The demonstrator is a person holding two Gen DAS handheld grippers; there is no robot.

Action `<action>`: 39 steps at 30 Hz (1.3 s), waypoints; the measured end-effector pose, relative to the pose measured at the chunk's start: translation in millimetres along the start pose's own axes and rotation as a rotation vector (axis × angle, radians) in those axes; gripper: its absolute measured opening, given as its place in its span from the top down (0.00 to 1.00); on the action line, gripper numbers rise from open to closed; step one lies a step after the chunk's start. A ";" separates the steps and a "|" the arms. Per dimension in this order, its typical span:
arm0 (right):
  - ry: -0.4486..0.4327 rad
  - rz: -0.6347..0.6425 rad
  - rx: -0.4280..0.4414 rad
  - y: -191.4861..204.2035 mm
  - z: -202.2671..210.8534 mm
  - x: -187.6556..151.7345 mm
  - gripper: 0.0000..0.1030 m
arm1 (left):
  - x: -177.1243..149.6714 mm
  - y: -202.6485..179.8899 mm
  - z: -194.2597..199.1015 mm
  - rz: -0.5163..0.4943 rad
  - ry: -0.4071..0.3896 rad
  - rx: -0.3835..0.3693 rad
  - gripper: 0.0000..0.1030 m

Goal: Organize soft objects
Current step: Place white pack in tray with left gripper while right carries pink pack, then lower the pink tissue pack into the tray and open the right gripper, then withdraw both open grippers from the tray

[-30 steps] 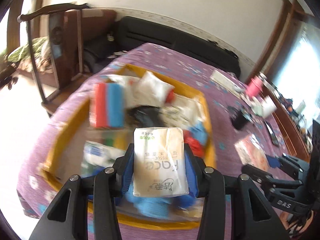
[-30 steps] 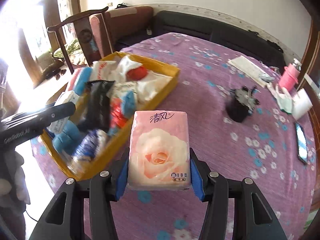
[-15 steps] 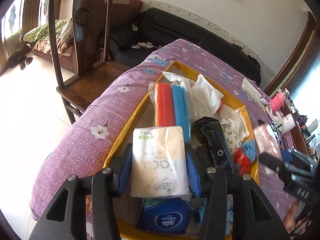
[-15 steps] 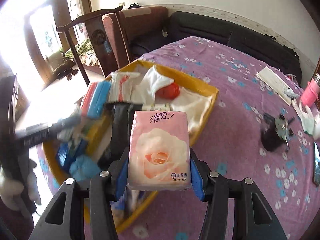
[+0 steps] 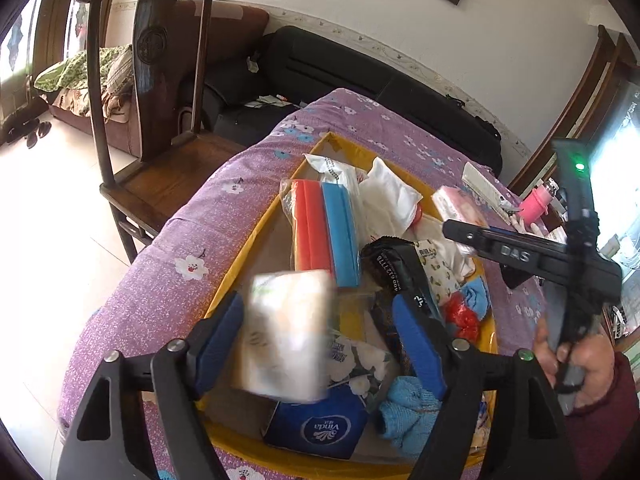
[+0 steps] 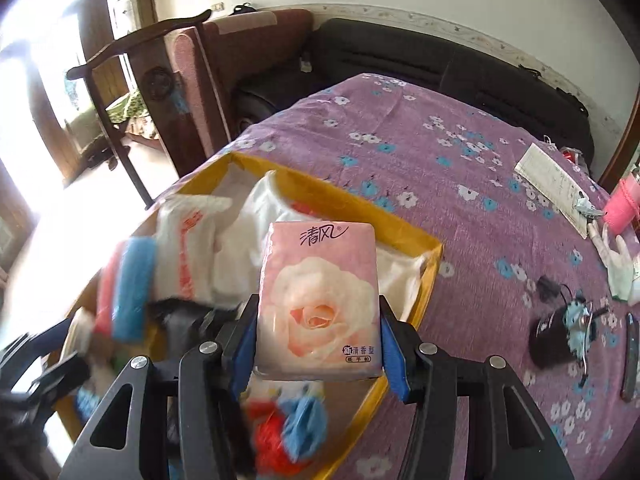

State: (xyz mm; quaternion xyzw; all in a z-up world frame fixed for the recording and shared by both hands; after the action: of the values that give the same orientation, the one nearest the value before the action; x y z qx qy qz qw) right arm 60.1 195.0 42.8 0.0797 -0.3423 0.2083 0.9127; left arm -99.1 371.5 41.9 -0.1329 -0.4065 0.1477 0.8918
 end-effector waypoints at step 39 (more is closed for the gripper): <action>-0.253 0.089 0.006 -18.1 159.5 -156.6 0.14 | -54.1 -126.5 74.3 -0.192 -0.270 0.298 0.00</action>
State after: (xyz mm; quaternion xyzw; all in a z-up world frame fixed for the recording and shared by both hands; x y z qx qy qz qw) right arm -132.7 81.7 59.8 0.0925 -0.4572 0.2380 0.8519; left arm -170.1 243.6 97.1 0.0607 -0.5066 0.1369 0.8491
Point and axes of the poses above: each gripper's, at about its wrist camera, not at the fingertips, and z roughly against the way its jaws point, y to its left, x to its top, the point moved 2 cm from there along -z, roughly the way its jaws point, and after that the axes turned 4 degrees about -y, right-handed, at the moved point
